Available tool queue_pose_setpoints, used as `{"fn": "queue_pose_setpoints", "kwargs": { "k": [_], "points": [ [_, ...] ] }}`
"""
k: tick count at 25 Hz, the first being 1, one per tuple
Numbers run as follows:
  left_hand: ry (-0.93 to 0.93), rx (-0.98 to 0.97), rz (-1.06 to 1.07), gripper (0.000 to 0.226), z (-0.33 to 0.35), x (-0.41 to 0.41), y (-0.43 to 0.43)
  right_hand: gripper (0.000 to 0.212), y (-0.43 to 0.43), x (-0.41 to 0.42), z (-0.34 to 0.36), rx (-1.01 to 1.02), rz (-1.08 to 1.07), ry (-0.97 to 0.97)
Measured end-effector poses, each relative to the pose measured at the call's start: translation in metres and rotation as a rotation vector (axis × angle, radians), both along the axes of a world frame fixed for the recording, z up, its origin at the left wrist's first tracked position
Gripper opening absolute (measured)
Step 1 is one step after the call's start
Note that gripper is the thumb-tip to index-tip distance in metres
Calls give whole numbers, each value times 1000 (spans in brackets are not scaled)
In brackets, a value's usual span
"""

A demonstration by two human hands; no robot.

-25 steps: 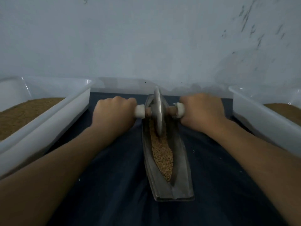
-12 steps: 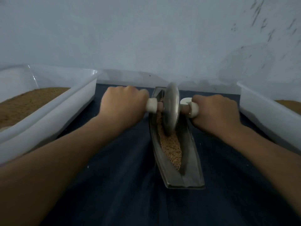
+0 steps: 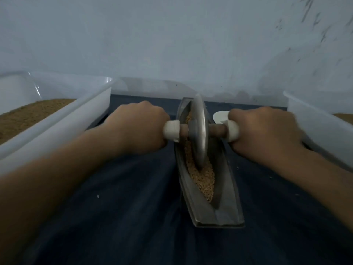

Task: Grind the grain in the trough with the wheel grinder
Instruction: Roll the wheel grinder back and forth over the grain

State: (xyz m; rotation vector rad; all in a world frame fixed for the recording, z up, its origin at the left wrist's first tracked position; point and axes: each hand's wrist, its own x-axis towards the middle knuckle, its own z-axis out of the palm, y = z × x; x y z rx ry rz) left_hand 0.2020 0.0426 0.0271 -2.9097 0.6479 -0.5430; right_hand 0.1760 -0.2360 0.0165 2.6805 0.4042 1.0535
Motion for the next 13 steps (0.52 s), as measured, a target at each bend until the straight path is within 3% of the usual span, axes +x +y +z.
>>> {"fn": "queue_pose_setpoints", "kwargs": {
  "k": [2,3,5,7,9,11,13],
  "points": [
    [-324,35,114,17,-5,9,-24,24,14,22,4,134,-107,121],
    [-380,27,146,16,-3,12,-33,24,17,29,7,191,-148,179],
    [-270,15,145,14,5,17,-34,20,15,30,10,190,-152,216],
    [41,19,40,16,13,14,-17,15,5,11,8,57,-79,151],
    [296,14,-48,19,12,7,0,26,-4,-12,1,-57,-15,9],
    [304,-30,-79,19,7,5,5,32,-7,-15,4,-44,-8,-41],
    [113,-51,-4,21,3,9,-2,27,3,2,7,-29,-52,-15]
  ]
}}
